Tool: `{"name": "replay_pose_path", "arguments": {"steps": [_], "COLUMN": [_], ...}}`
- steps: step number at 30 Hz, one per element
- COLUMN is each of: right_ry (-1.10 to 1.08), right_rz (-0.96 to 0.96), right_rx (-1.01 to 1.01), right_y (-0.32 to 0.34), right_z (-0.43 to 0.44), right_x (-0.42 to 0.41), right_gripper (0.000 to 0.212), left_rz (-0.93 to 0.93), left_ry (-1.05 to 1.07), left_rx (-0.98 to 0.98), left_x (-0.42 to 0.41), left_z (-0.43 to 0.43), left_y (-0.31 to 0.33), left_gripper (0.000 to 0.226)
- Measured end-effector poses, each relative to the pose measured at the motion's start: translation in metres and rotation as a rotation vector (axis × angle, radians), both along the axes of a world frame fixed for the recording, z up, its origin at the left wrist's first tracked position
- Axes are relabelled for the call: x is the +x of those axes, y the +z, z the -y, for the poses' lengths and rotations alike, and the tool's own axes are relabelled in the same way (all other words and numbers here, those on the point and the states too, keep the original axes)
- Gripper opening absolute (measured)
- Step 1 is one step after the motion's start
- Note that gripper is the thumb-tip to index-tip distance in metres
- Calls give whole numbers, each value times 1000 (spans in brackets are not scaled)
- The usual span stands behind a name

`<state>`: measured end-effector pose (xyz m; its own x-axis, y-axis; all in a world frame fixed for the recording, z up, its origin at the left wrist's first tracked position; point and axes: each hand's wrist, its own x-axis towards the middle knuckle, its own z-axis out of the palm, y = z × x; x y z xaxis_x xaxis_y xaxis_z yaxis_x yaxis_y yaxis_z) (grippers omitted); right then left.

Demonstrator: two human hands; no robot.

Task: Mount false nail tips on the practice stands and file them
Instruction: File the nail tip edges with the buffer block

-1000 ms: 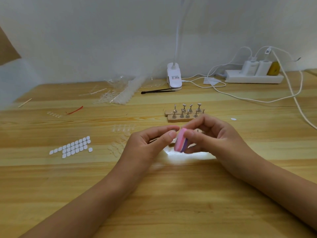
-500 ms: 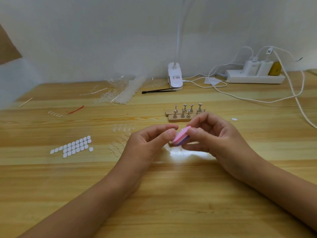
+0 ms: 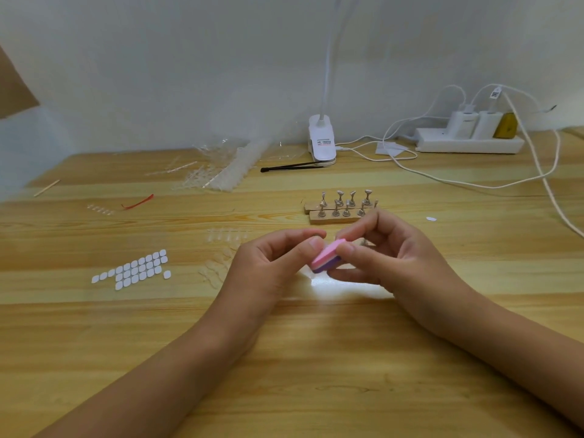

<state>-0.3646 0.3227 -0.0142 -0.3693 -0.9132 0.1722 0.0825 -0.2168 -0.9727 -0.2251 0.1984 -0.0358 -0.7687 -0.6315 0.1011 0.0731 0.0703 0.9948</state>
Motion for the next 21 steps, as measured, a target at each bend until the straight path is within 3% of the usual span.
{"name": "replay_pose_path", "arguments": {"steps": [4,9,14,21], "right_ry": [-105,19,-115,39], "right_rz": [26,-16,57,-6], "right_rx": [-43,-4,-56,-17], "right_y": [1,-4,-1,-5], "right_z": [1,1,2,2], "right_x": [-4,1,-10,-5], "right_gripper": [32,28,24,26], "left_rz": [-11,-10,-6,-4], "left_ry": [30,20,21,22], "left_rx": [-5,-37,-53,-49], "left_x": [1,2,1,2], "left_z": [0,-1,-2,-3], "left_y": [2,2,3,3], "left_gripper": [24,23,26,25]}}
